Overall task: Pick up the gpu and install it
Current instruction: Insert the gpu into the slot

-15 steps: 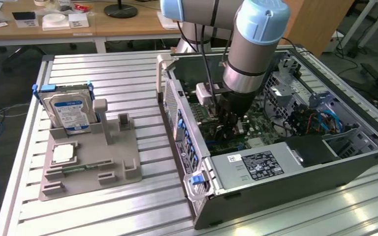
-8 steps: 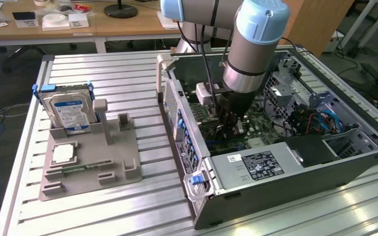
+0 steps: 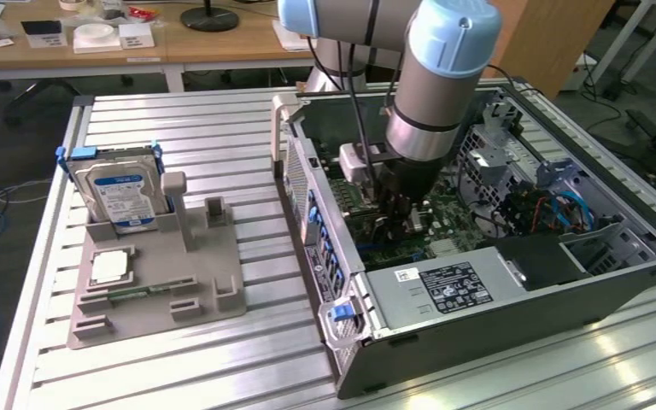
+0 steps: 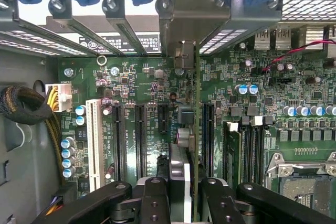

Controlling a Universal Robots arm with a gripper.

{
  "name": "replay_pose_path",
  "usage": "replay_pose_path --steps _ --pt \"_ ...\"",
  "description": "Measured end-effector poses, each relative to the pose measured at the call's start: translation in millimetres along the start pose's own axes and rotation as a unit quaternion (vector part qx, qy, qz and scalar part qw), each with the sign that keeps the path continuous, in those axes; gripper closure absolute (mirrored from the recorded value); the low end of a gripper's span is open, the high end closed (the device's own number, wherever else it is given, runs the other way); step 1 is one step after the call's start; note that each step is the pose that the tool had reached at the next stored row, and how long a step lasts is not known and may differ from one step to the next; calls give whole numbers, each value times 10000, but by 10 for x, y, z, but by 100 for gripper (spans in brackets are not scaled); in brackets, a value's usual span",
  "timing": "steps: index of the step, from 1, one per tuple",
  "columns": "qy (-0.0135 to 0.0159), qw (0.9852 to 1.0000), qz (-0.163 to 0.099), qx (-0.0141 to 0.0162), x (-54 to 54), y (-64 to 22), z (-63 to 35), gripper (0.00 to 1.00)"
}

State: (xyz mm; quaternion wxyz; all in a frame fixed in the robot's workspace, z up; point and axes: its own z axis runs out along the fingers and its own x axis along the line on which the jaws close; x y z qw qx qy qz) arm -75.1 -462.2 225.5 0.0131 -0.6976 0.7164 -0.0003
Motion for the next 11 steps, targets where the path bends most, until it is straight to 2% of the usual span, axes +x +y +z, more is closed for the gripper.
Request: replay_pose_path --steps 11 --pt "1 10000 -1 -1 -20 7 13 72"
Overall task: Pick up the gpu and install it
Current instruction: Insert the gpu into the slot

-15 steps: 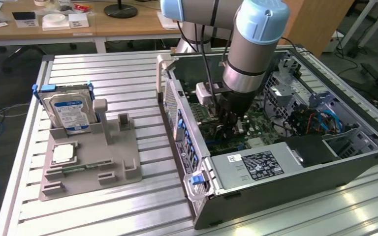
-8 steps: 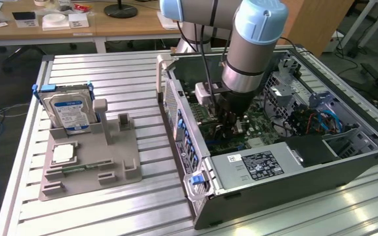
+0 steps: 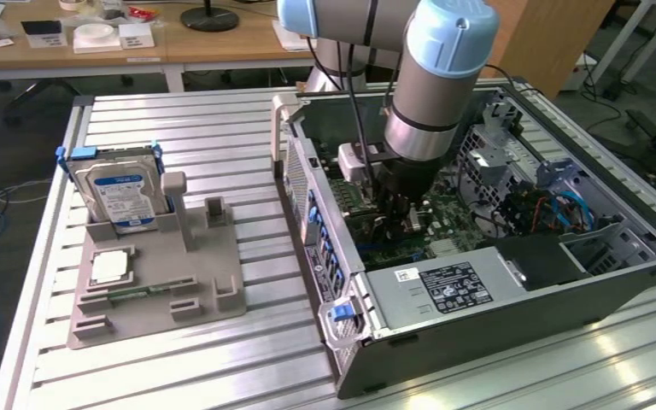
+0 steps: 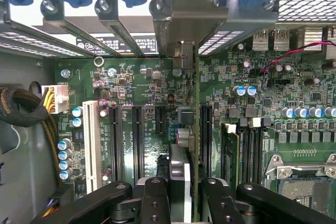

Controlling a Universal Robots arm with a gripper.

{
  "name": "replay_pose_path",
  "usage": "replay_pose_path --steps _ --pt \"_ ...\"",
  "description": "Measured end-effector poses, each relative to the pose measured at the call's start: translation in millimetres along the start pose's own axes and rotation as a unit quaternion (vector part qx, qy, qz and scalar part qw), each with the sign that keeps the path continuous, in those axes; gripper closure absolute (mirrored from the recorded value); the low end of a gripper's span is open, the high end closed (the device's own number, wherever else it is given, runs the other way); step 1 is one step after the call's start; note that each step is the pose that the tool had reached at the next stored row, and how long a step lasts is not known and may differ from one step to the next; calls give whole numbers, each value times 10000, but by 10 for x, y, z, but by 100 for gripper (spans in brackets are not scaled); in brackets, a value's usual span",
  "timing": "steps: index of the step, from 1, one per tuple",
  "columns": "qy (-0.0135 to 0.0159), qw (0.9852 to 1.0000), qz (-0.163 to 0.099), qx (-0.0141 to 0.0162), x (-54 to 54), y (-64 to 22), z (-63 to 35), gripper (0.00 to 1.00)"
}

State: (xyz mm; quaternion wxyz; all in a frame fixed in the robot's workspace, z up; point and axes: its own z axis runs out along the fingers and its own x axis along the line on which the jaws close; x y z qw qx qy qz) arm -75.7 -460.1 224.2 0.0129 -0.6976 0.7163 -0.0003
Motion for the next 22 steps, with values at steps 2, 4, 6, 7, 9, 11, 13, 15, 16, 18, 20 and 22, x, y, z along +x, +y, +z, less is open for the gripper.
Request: replay_pose_path --steps 2,4,6,7,9,11,13,15,16,18,20,22 --pt "0 10000 0 0 0 0 0 72" --pt "-1 10000 0 0 0 0 1 72" --pt "-2 10000 0 1 0 0 8 72" --pt "-1 10000 0 0 0 1 11 72" --pt "1 10000 0 -1 1 3 17 72" --pt "0 10000 0 1 0 4 22 72" --pt "0 10000 -1 0 1 5 26 72" --pt "0 10000 0 0 1 6 32 72" --pt "0 10000 0 0 1 7 37 72" --pt "1 10000 0 -1 1 7 41 72" --pt "1 10000 0 -1 1 7 44 72" --pt "0 10000 0 0 1 7 48 72"
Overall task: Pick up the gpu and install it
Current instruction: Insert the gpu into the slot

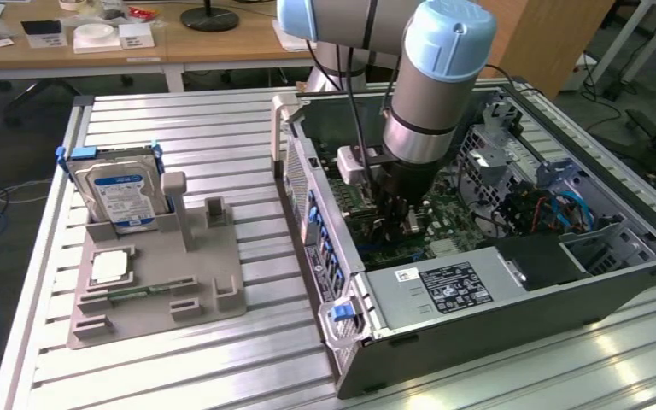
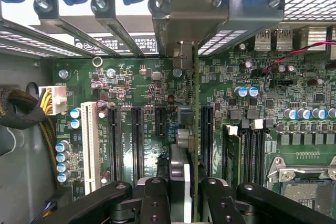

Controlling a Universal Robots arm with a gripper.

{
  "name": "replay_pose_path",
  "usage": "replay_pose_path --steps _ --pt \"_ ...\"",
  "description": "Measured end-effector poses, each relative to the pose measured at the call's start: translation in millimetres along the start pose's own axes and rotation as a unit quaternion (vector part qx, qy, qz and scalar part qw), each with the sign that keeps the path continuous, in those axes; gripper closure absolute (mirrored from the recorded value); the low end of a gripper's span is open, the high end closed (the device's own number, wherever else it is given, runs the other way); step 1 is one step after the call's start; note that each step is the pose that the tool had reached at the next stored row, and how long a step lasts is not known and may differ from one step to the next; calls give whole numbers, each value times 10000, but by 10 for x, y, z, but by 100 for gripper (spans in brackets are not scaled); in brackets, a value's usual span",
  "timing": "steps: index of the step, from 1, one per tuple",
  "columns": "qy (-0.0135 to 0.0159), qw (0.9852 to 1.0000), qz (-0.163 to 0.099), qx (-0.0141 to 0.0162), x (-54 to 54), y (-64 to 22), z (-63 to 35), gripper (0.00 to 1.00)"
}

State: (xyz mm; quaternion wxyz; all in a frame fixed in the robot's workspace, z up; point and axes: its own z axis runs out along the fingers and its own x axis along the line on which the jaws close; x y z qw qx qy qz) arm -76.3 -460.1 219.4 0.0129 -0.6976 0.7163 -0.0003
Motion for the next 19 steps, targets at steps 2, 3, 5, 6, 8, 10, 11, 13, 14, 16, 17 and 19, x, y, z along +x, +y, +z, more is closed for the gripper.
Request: replay_pose_path --steps 2,3,5,6,8,10,11,13,14,16,17,19 --pt "0 10000 0 0 0 0 1 72" --pt "0 10000 0 0 0 0 3 72" --pt "0 10000 0 0 0 1 8 72" --pt "-1 10000 0 1 0 1 16 72" --pt "1 10000 -1 -1 1 1 40 72" --pt "4 10000 0 -3 2 3 66 72" --pt "1 10000 0 -2 2 4 83 72" --pt "0 10000 0 -1 2 3 92 72" --pt "0 10000 1 -1 1 4 92 72" --pt "0 10000 0 0 2 3 93 72" --pt "0 10000 0 0 2 3 93 72" --pt "0 10000 0 0 2 3 93 72"
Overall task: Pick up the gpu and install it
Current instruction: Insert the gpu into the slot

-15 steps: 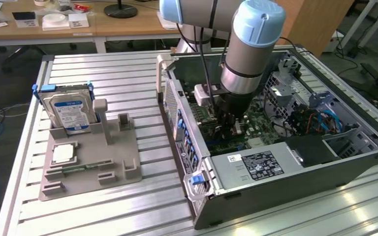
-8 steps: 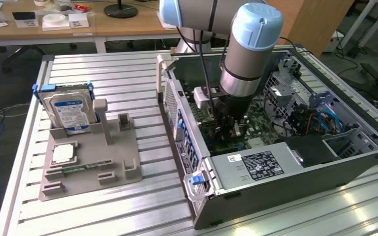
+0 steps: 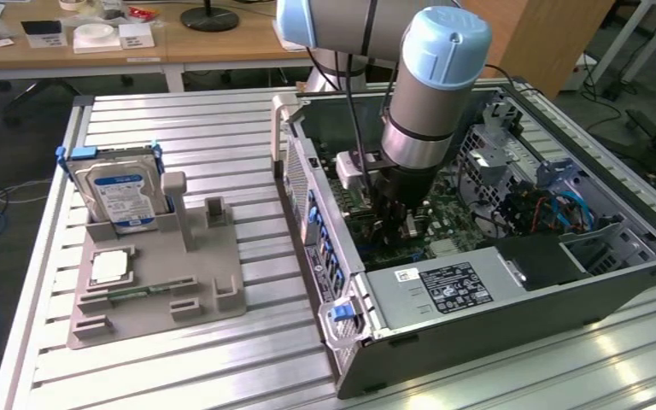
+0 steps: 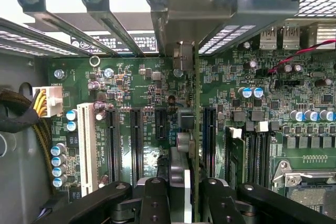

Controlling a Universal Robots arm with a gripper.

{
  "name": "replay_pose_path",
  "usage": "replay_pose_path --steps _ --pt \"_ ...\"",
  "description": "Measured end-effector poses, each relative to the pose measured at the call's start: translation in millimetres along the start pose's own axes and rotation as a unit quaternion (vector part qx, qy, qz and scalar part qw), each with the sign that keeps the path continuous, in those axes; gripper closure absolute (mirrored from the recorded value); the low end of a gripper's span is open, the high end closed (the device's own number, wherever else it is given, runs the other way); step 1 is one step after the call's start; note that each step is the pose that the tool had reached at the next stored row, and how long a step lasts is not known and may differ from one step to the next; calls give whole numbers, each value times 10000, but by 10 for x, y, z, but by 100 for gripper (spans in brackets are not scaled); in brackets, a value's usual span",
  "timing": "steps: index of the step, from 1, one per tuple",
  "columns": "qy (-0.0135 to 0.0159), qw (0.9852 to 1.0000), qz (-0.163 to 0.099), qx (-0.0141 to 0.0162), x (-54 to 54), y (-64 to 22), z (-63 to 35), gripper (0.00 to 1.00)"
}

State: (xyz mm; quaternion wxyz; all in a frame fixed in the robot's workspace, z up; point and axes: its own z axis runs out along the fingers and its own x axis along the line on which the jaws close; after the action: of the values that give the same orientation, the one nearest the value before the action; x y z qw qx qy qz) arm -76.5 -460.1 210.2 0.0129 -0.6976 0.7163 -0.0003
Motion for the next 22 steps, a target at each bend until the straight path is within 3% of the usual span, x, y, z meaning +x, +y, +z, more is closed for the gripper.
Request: replay_pose_path --steps 2,3,5,10,22 --pt "0 10000 0 0 0 0 0 72" --pt "-17 10000 1 8 -3 -1 12 71" --pt "-6 10000 0 3 -2 -1 2 65" --pt "-1 10000 0 2 -2 -2 -79 65" --pt "-1 10000 0 15 -10 -10 -569 65"
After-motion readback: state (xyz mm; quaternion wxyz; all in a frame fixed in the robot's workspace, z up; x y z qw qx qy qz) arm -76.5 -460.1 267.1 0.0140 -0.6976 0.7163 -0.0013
